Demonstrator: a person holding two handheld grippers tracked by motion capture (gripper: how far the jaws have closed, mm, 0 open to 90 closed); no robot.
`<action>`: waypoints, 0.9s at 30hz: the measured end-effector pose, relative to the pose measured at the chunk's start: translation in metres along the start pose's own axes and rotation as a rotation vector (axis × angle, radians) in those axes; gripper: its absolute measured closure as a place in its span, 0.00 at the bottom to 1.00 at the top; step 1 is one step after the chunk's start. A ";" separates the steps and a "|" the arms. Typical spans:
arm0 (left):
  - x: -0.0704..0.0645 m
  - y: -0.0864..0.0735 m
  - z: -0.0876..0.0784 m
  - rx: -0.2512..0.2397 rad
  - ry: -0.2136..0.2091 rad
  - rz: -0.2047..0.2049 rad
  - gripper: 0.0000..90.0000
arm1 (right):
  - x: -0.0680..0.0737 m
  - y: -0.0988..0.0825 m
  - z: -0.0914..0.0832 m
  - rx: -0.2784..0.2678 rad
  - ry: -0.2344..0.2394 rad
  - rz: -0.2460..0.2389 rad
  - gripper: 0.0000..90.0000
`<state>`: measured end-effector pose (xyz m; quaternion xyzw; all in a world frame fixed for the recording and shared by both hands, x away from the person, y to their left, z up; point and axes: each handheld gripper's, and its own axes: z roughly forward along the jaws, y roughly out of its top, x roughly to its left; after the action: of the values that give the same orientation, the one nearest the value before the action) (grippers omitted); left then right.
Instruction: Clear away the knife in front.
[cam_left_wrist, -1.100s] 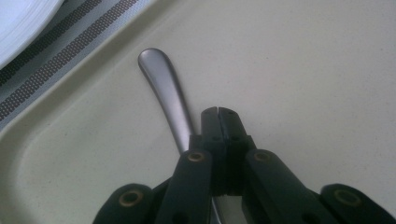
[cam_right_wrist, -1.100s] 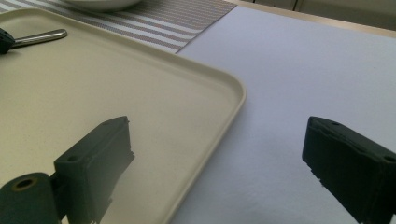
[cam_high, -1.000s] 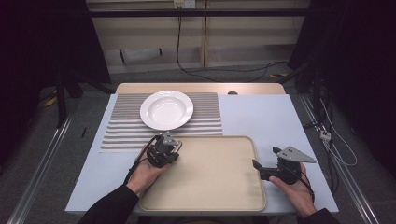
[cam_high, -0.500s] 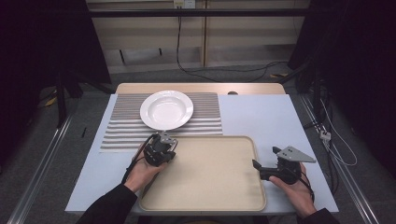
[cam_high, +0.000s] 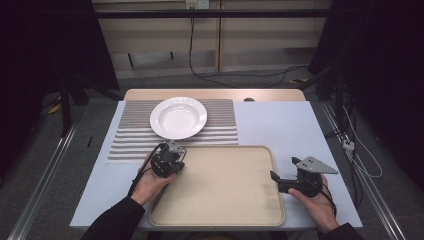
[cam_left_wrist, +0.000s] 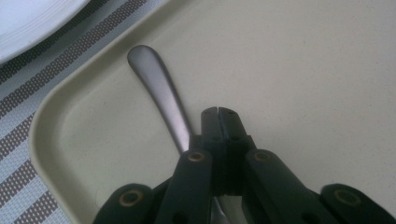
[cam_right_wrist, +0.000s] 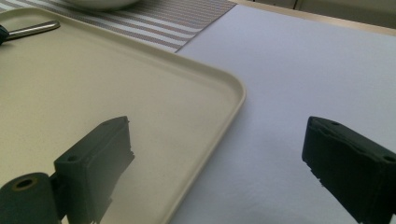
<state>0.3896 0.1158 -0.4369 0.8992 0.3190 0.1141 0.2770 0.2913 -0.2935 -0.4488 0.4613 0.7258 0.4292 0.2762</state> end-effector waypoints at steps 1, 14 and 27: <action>0.000 0.000 0.000 0.000 -0.001 -0.001 1.00 | 0.000 0.000 0.000 0.001 0.001 0.000 0.09; 0.005 -0.013 -0.009 -0.004 0.004 -0.026 1.00 | 0.001 0.000 0.000 0.000 0.002 -0.001 0.09; 0.007 -0.024 -0.017 -0.004 0.010 -0.039 1.00 | 0.001 0.000 0.000 0.000 0.000 0.001 0.09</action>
<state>0.3757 0.1431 -0.4365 0.8918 0.3375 0.1136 0.2792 0.2910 -0.2929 -0.4485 0.4618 0.7255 0.4293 0.2760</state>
